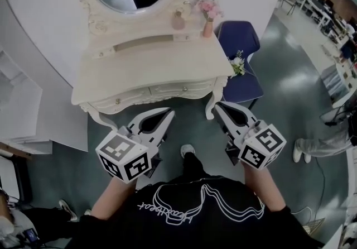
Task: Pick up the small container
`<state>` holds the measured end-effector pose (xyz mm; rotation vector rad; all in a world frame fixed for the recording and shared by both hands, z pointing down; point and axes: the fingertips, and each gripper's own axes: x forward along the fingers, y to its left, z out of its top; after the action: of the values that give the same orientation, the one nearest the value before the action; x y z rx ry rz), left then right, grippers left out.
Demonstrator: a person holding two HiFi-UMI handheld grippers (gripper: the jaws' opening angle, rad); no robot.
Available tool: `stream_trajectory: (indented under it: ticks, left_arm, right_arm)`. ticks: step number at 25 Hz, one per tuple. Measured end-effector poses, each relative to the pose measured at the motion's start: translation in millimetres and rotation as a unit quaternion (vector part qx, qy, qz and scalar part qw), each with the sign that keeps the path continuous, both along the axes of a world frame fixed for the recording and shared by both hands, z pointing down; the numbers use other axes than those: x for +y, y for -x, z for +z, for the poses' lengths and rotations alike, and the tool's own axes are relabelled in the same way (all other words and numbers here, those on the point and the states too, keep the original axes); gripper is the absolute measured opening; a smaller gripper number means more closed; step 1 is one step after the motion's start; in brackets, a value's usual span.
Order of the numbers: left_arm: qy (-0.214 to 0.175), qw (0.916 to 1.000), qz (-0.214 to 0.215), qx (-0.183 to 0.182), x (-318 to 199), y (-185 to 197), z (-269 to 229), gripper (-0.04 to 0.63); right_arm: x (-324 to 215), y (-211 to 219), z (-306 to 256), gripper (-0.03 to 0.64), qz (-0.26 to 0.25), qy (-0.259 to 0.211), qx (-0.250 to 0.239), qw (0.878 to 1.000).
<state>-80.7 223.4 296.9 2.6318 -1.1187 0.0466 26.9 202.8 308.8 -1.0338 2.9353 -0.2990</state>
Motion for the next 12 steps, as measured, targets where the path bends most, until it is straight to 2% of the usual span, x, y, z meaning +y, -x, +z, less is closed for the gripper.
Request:
stream_trajectory:
  ticks: [6,12]
  left_arm:
    - [0.015,0.9999,-0.006,-0.001,-64,-1,11,0.005]
    - [0.034,0.9994,-0.01,-0.002,-156,-12,21,0.003]
  right_arm:
    - [-61,5,11,0.007,-0.018,0.007,0.007,1.0]
    - [-154,-4,18,0.008,-0.025,0.019,-0.003,1.0]
